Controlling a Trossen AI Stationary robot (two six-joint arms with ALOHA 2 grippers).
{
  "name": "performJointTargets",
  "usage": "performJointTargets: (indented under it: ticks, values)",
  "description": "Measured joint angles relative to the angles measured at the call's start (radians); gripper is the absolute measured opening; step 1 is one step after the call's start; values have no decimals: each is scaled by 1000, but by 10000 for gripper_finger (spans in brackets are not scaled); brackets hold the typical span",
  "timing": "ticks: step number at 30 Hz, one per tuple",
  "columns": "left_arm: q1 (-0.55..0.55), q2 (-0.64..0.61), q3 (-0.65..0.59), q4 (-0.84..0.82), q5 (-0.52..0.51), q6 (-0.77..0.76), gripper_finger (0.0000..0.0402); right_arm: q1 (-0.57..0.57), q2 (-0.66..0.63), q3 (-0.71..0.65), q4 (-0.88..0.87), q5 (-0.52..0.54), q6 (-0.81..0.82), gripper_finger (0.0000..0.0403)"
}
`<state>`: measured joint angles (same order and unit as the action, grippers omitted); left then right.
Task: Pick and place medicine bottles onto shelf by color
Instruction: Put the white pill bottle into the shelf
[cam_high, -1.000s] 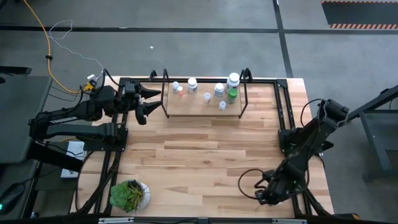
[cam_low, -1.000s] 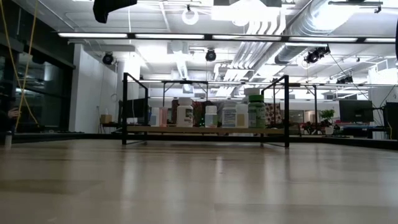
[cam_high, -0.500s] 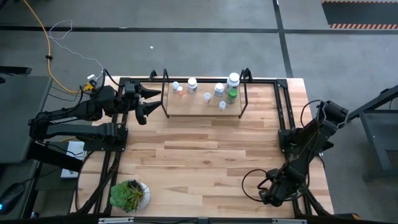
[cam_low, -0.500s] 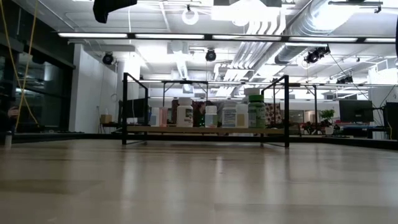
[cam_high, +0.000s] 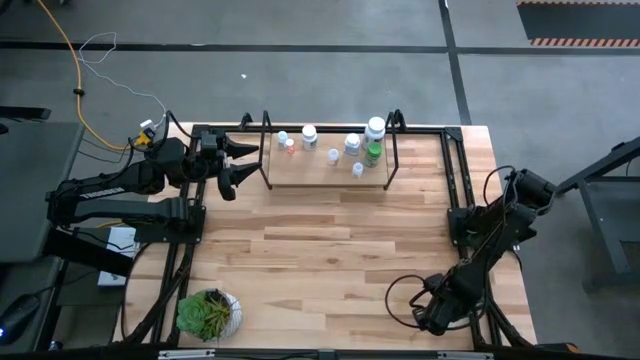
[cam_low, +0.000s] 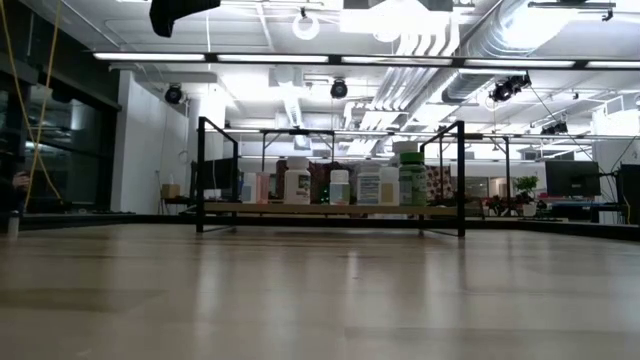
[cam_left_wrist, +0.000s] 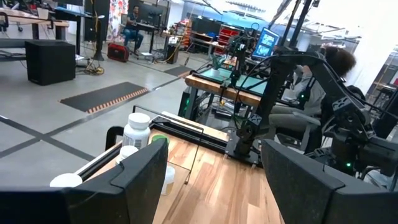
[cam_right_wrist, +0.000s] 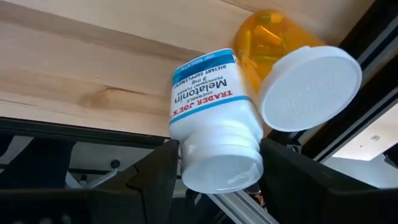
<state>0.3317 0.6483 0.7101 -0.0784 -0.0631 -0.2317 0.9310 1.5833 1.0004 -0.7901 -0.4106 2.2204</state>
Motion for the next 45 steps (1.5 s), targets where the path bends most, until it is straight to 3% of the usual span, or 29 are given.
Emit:
performJointTargets:
  ticks: [6, 13, 17, 21, 24, 26, 30, 33, 39, 45]
  values:
    - [0, 0, 0, 0, -2, 25, 250, 0, 1, 0, 12, 0, -2, 217]
    - [0, 0, 0, 0, -4, 26, 250, 0, -2, -2, 78, -8, -11, 156]
    - [0, 0, 0, 1, -4, 26, 250, -16, -30, -2, 169, -7, -82, 152]
    - [0, 0, 0, 1, -4, 26, 250, -77, -94, -2, 254, 105, -206, 152]
    - [0, 0, 0, 1, -4, 25, 250, -180, -147, 0, 312, 257, -336, 154]
    - [0, 0, 0, 1, -4, 25, 250, -287, -169, 1, 338, 305, -451, 155]
    - [0, 0, 0, 1, 0, 0, 250, -530, -162, 29, 358, 277, -752, 155]
    - [0, 0, 0, 2, 0, 0, 250, -705, -124, 125, 343, 241, -1014, 155]
    - [0, 0, 0, 29, -2, 0, 250, -943, 41, 478, 5, 282, -1468, 155]
    - [0, 0, 0, 32, -19, 0, 250, -1100, 278, 816, -316, 376, -1742, 155]
